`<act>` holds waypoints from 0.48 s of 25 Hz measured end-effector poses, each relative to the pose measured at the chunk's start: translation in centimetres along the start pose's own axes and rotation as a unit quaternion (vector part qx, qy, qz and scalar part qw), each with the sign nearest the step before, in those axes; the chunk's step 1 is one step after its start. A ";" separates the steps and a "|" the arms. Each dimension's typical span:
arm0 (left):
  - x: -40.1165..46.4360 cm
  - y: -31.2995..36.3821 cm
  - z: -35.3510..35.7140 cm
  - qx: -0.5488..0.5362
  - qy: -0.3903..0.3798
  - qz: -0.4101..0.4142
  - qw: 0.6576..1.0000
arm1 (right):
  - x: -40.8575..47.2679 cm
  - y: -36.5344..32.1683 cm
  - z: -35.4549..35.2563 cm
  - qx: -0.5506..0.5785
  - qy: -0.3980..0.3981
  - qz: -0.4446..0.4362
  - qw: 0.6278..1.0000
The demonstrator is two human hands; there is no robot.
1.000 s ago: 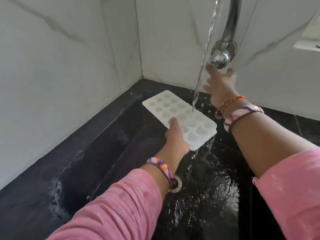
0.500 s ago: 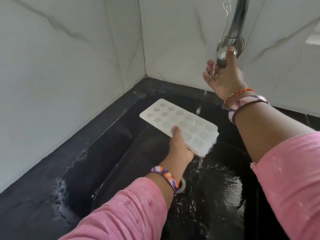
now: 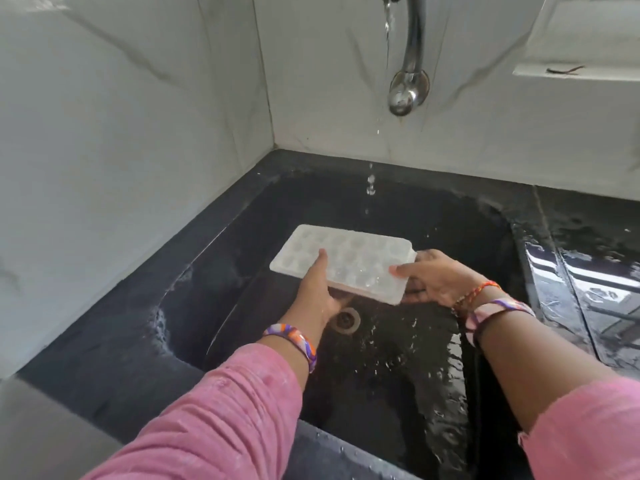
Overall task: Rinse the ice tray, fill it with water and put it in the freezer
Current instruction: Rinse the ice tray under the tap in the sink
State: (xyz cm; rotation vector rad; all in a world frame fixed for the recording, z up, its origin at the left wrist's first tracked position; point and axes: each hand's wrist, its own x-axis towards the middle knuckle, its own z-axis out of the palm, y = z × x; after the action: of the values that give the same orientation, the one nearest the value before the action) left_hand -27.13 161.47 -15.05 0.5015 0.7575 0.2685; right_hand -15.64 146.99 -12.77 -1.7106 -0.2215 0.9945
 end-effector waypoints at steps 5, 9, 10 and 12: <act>0.0 1.1 -4.4 0.114 0.078 0.012 0.990 | -3.8 2.3 0.0 -0.105 0.091 -0.064 0.988; 0.2 0.4 -5.3 0.245 0.111 -0.019 0.963 | -6.7 4.5 0.3 -0.210 0.211 -0.154 0.942; 0.4 0.3 -5.6 0.258 0.109 -0.018 0.960 | -7.3 5.0 0.3 -0.233 0.225 -0.167 0.931; 0.8 -0.3 -5.7 0.278 0.106 0.001 0.955 | -8.2 5.7 0.1 -0.275 0.247 -0.184 0.911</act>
State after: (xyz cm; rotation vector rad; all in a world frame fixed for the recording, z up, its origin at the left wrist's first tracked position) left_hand -30.61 163.39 -19.18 1.0184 1.0471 0.1048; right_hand -22.76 139.94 -13.58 -2.2604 -0.5037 0.1964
